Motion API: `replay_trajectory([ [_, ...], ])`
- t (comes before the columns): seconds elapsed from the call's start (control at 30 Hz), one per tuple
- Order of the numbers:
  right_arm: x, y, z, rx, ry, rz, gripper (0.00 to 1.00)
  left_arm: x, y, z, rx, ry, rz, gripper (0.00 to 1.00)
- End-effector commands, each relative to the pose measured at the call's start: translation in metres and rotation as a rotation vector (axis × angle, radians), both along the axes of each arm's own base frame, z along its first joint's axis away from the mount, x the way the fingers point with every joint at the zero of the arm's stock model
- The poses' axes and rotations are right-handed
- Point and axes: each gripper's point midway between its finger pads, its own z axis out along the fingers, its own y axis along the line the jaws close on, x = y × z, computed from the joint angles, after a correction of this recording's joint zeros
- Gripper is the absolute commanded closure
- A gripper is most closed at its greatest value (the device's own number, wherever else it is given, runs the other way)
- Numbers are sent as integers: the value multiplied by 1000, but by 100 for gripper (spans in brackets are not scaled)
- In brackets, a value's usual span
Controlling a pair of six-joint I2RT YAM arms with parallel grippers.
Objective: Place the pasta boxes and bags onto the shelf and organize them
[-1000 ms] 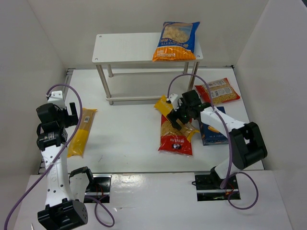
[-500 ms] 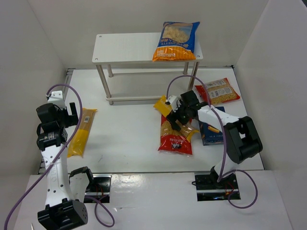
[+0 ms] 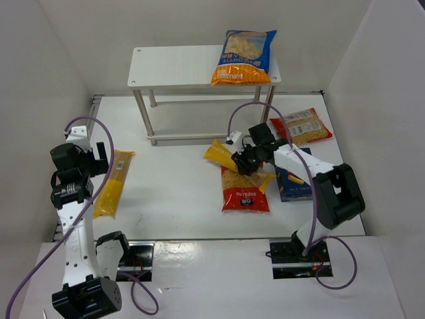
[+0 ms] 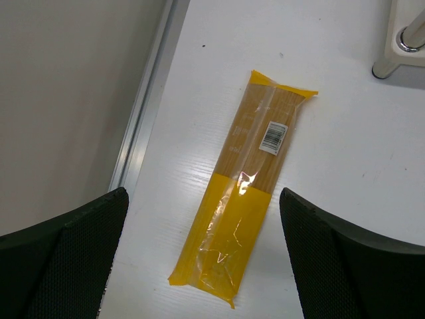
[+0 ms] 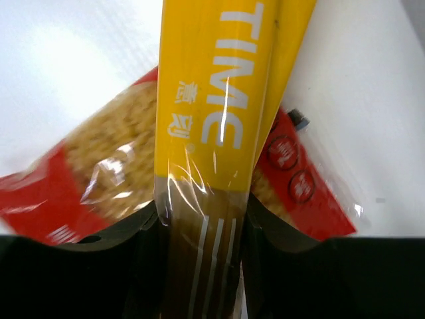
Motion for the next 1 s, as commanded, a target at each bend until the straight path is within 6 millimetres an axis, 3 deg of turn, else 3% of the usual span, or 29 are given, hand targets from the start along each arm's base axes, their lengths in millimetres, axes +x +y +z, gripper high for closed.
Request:
replay_trajectory([
  [0.0, -8, 25, 94, 148, -188, 55, 100, 4, 1, 6, 5, -35, 0, 0],
  [0.13, -9, 32, 140, 239, -271, 18, 100, 4, 1, 6, 5, -35, 0, 0],
  [0.3, 1, 36, 154, 291, -316, -30, 100, 3, 1, 9, 8, -44, 0, 0],
  [0.57, 46, 32, 185, 368, -471, -325, 100, 3, 1, 9, 8, -44, 0, 0],
  [0.8, 68, 45, 191, 391, -583, -450, 100, 2, 2, 9, 12, -42, 8, 0],
  [0.97, 89, 49, 176, 367, -641, -509, 100, 2, 2, 9, 12, -42, 8, 0],
])
